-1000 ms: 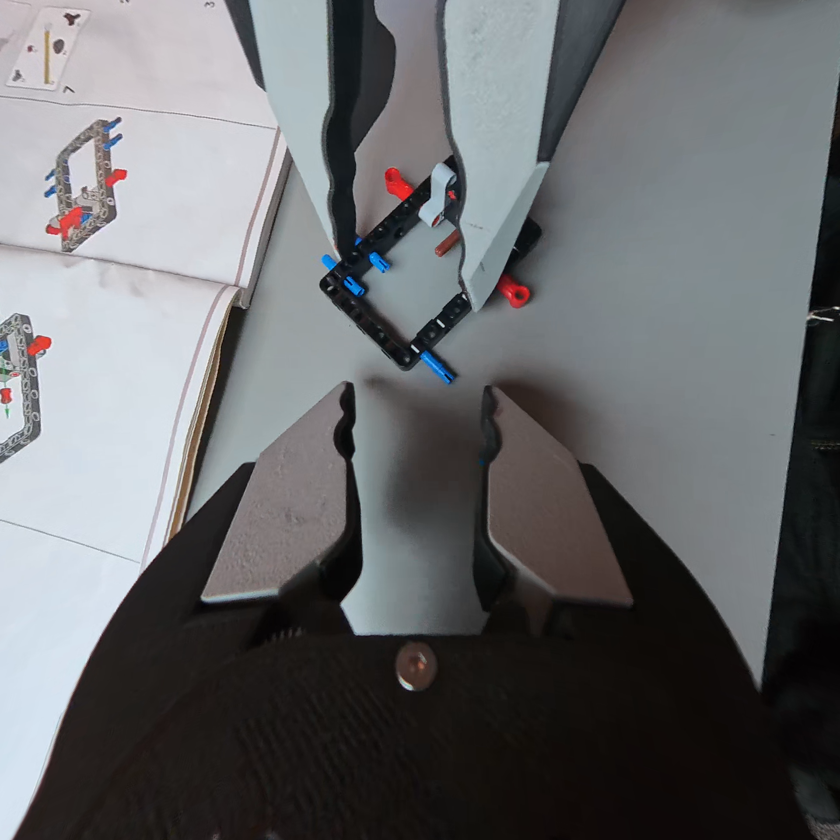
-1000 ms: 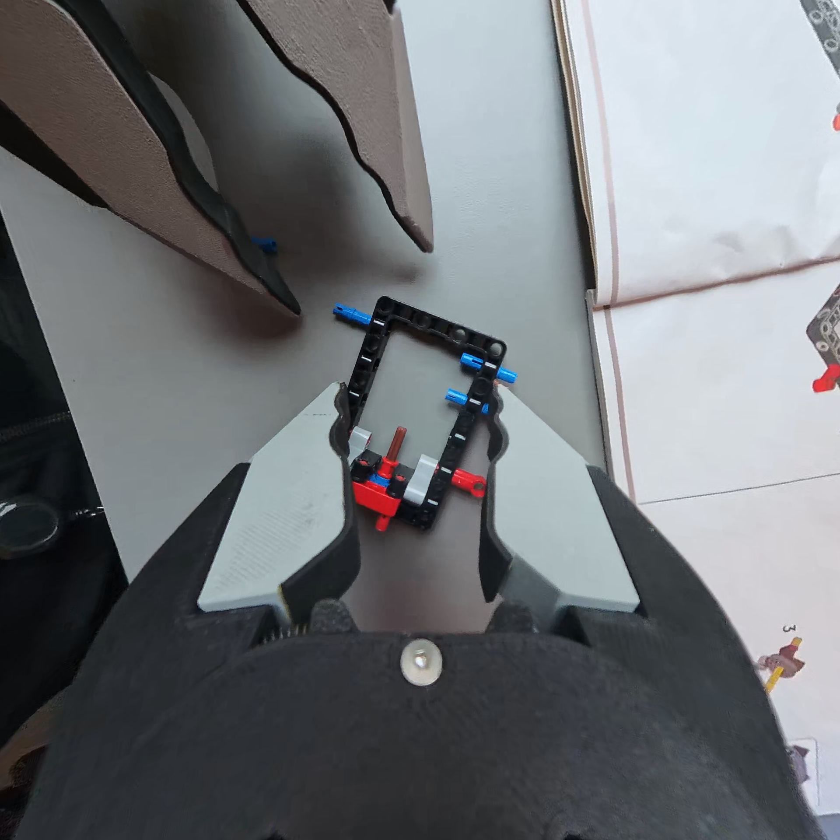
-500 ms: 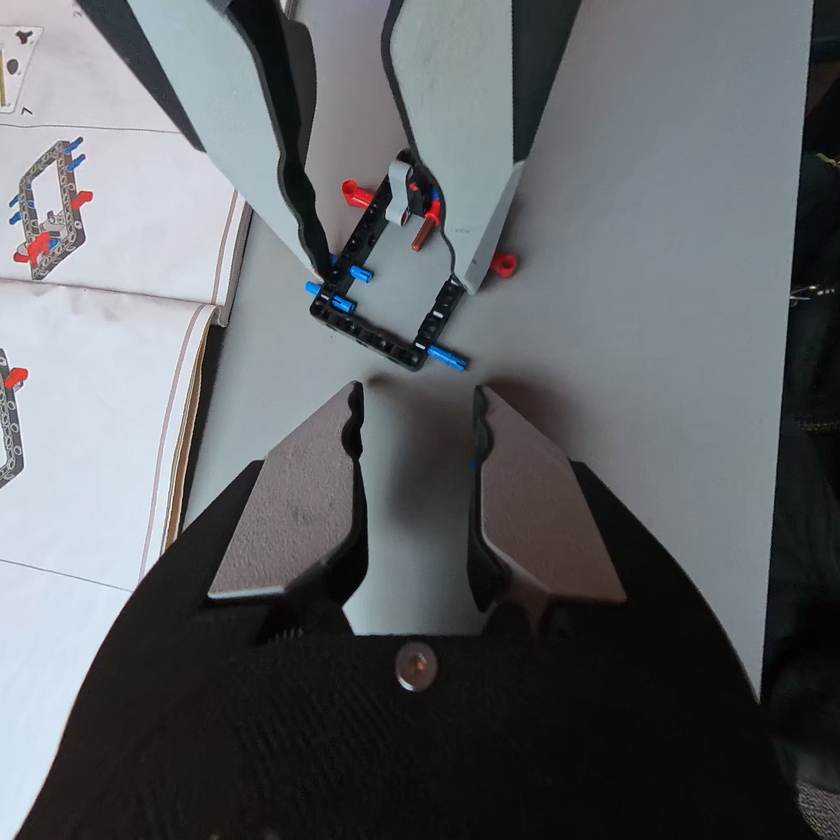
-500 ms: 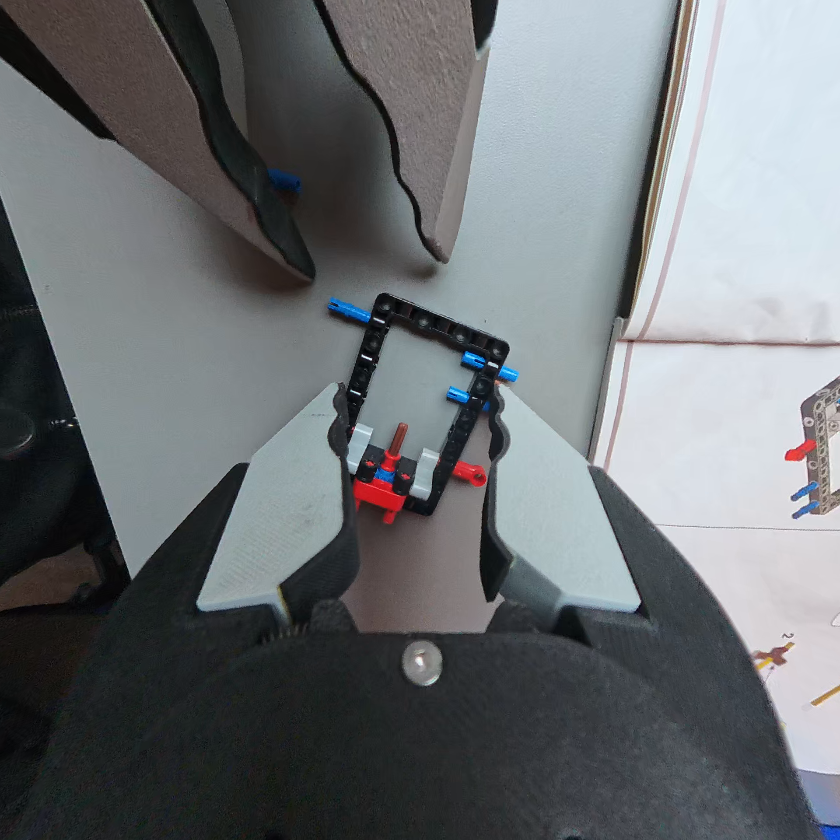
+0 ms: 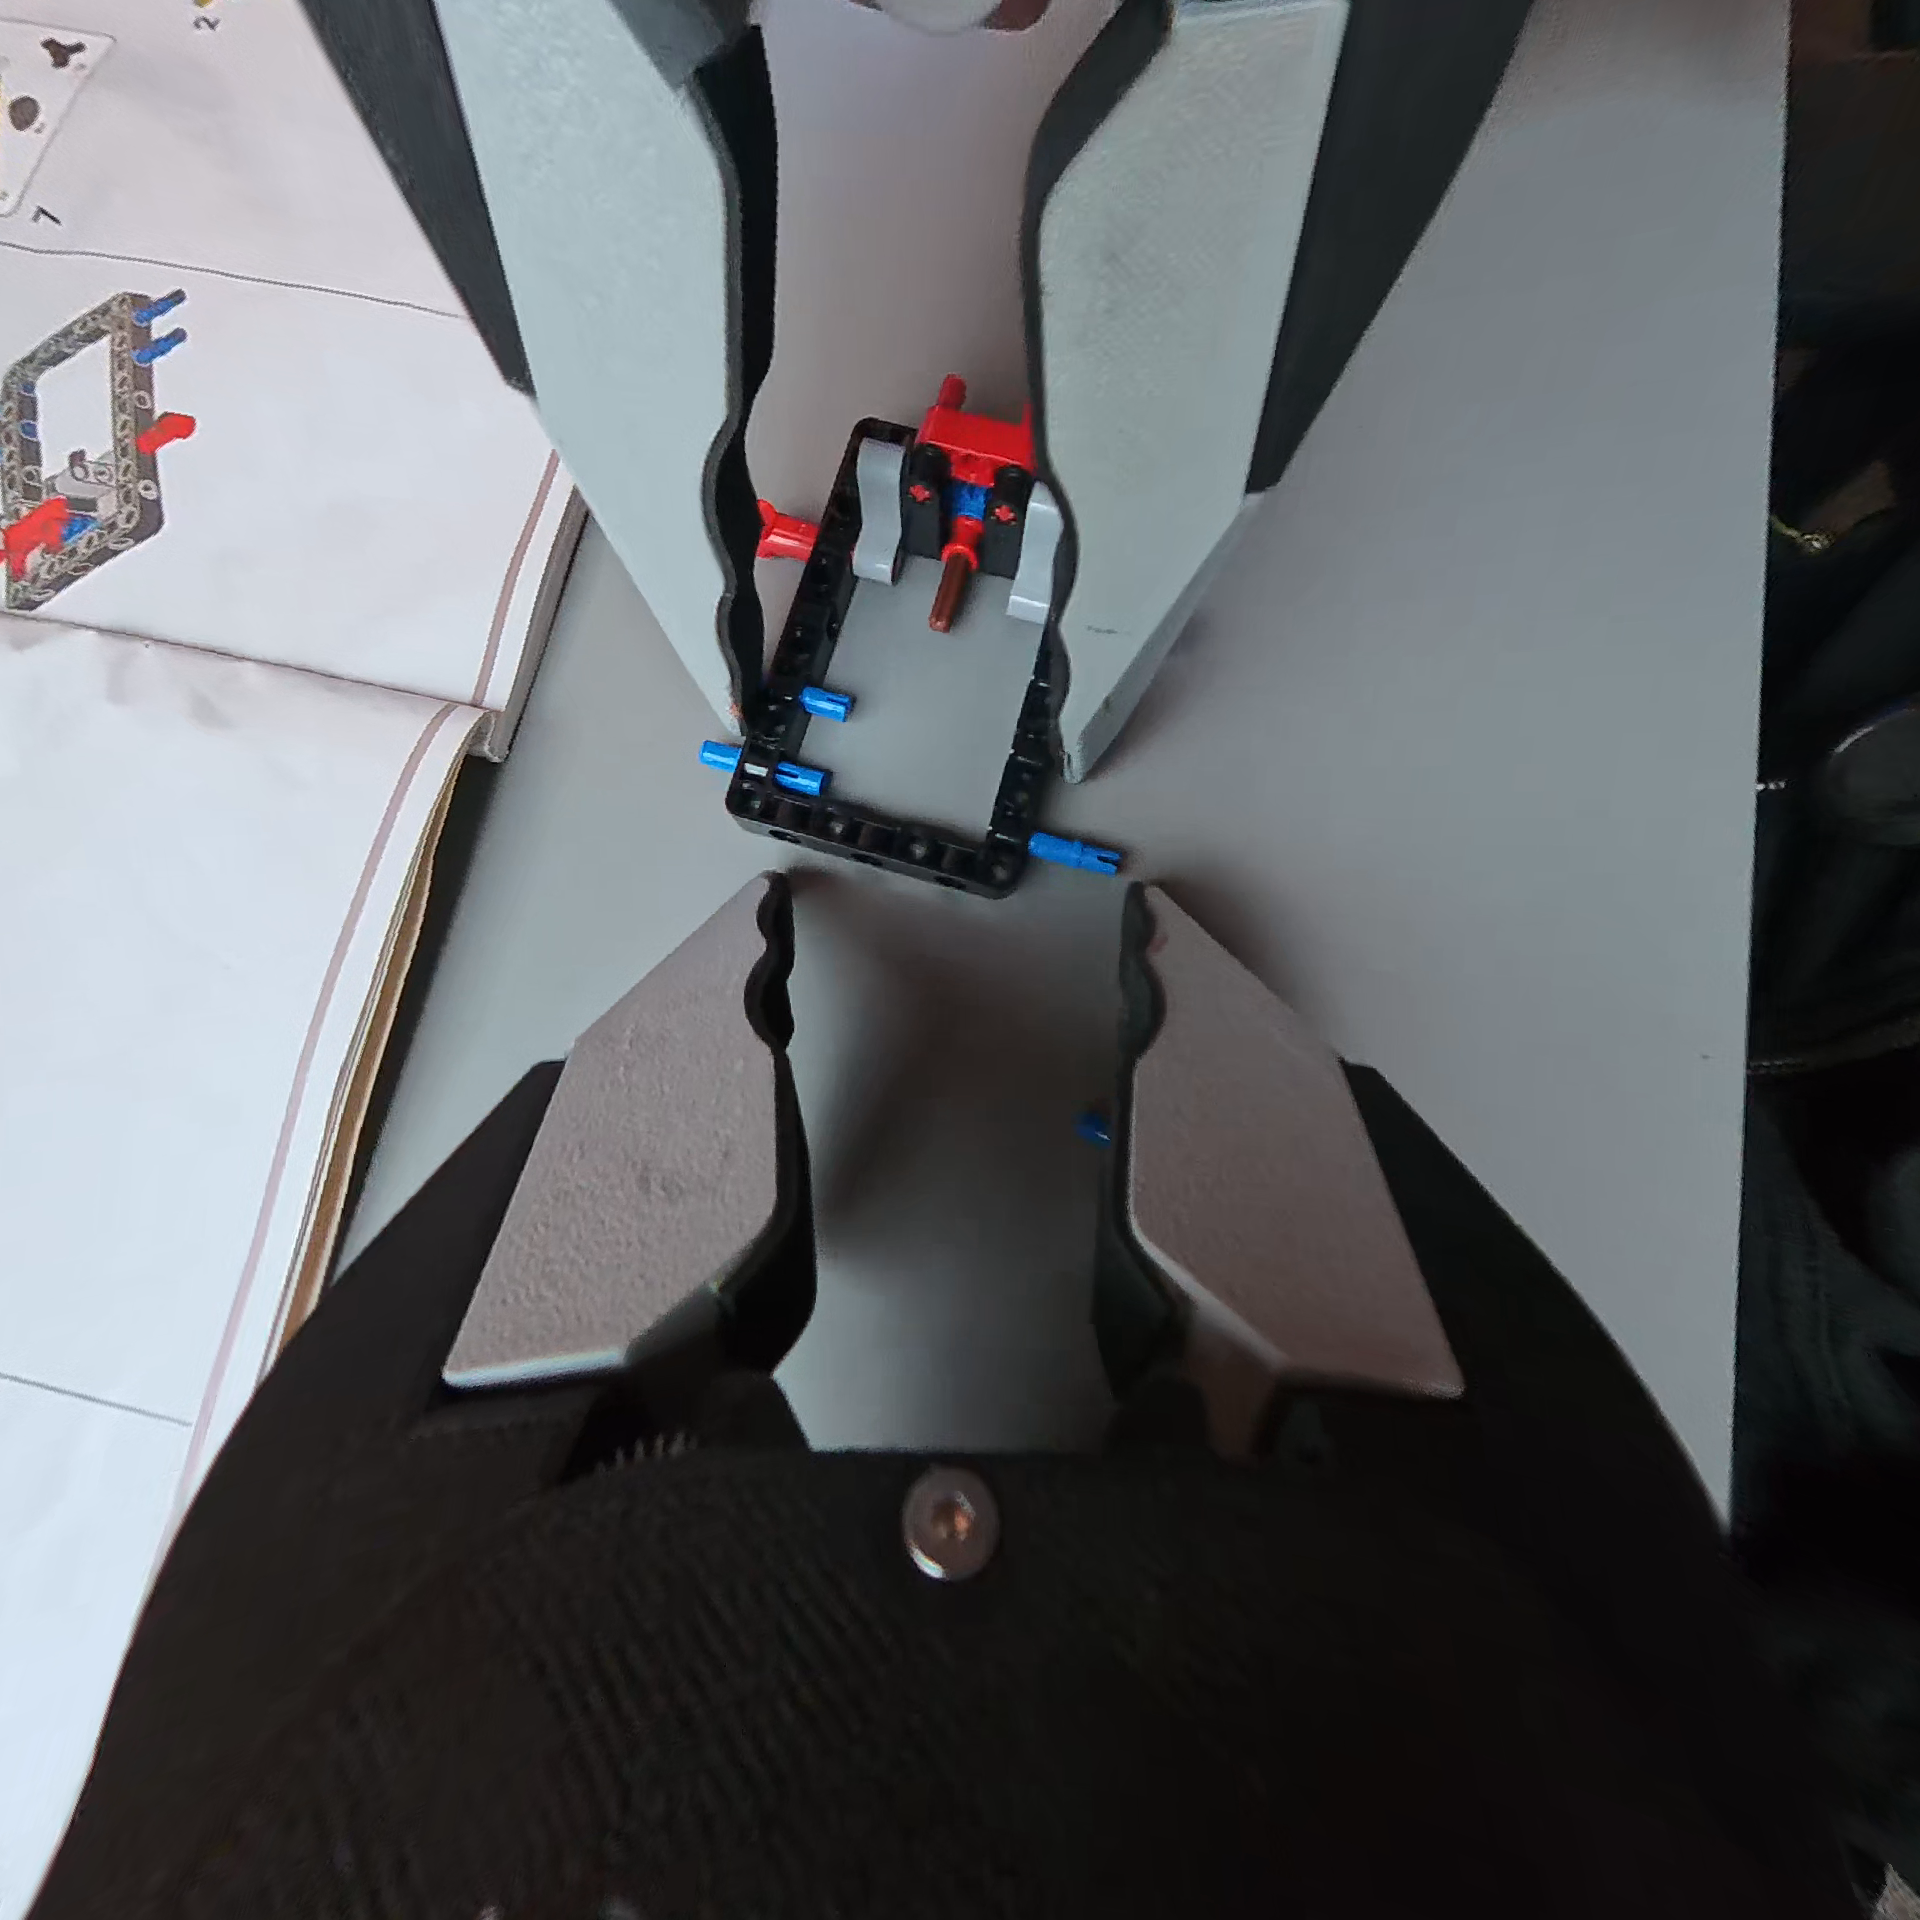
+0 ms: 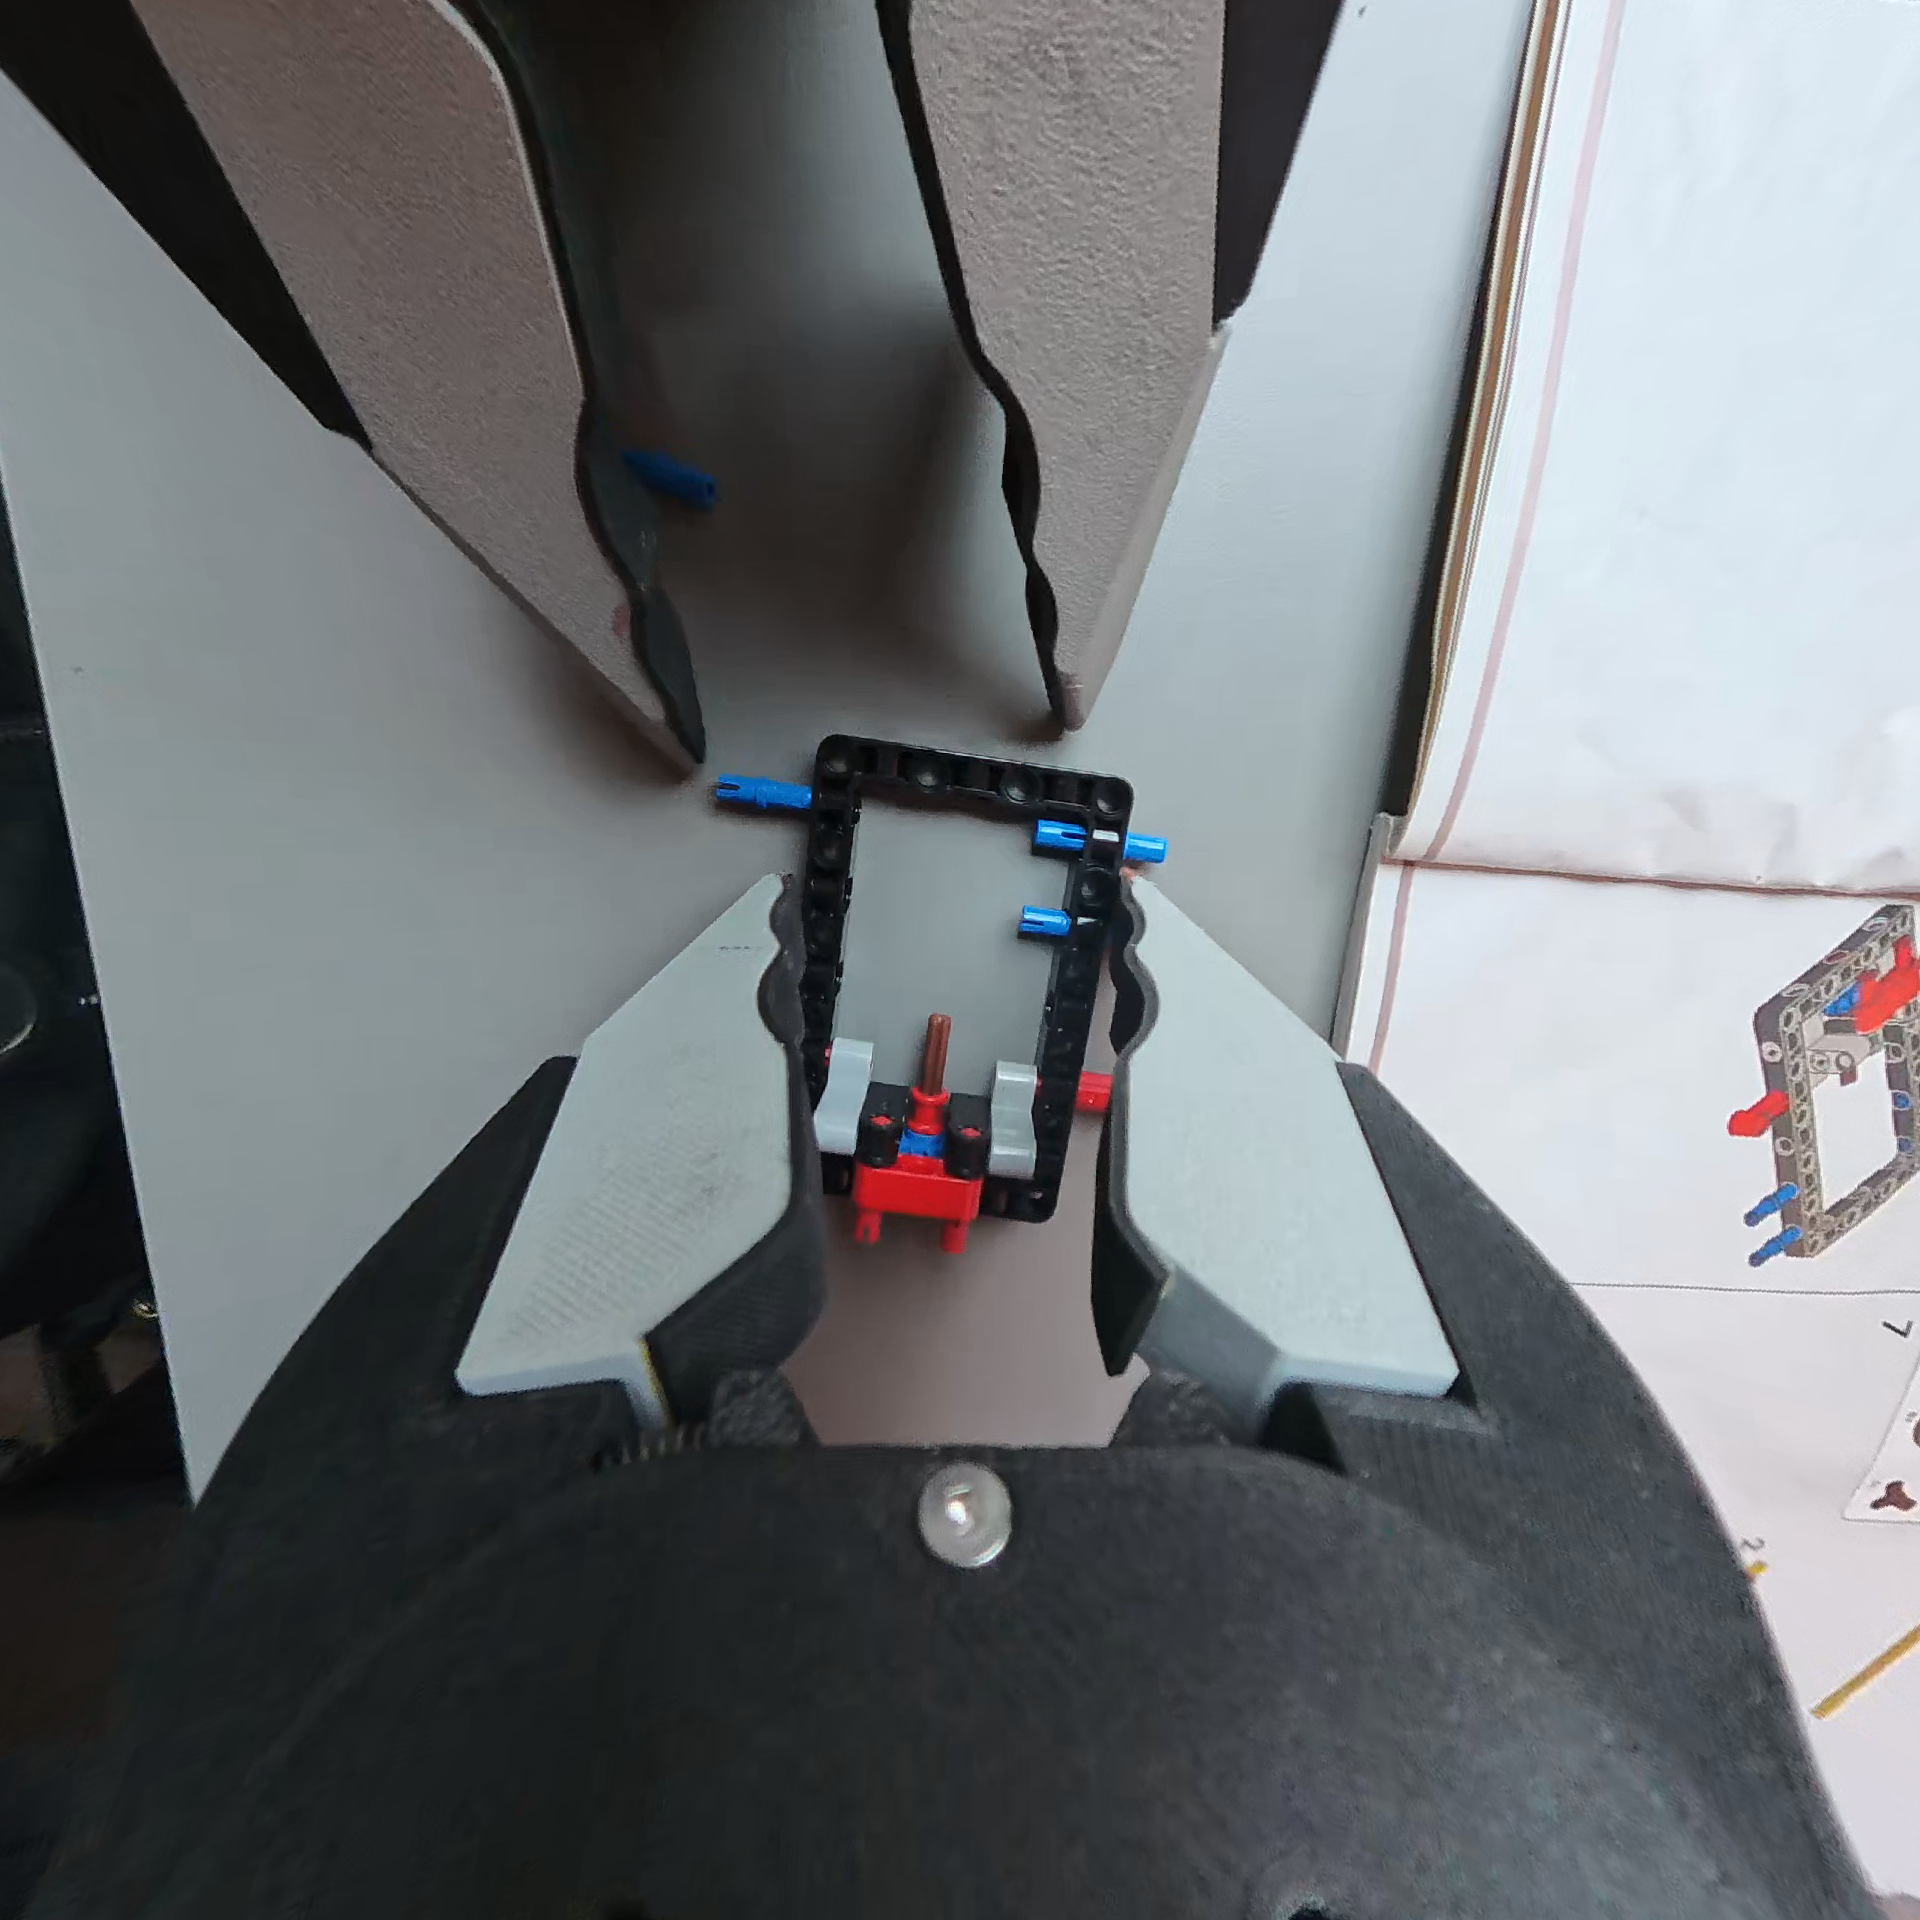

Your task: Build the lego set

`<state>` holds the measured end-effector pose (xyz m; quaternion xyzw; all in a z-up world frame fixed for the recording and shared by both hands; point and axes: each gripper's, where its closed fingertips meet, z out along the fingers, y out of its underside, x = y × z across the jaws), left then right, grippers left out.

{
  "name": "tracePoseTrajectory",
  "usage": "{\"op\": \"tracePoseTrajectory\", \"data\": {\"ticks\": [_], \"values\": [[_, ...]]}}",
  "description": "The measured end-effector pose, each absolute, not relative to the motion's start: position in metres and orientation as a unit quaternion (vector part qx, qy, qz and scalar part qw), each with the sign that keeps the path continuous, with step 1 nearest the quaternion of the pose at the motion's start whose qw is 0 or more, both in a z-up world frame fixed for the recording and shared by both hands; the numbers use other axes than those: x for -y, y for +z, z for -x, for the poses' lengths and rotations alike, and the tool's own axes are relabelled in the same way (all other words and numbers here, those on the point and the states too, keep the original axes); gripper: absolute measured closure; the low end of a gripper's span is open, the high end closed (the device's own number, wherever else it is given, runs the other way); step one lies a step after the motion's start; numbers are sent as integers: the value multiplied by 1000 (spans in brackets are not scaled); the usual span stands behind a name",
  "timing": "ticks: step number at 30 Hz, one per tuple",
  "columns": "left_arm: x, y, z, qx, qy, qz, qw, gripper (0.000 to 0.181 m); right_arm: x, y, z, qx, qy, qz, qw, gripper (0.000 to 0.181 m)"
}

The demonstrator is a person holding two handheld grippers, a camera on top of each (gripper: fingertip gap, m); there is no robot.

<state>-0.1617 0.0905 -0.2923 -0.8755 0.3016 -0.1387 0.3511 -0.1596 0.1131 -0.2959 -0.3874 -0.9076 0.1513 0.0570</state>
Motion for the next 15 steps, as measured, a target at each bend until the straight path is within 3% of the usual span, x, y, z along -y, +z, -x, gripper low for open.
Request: {"op": "tracePoseTrajectory", "data": {"ticks": [8, 15], "values": [[-106, -288, 173, -286, -124, 872, 378, 94, -111, -296, 161, 908, 162, 380, 66, 124], [-103, -289, 156, -353, -148, 849, 364, 109, -109, -296, 161, 910, 173, 370, 72, 124]]}}
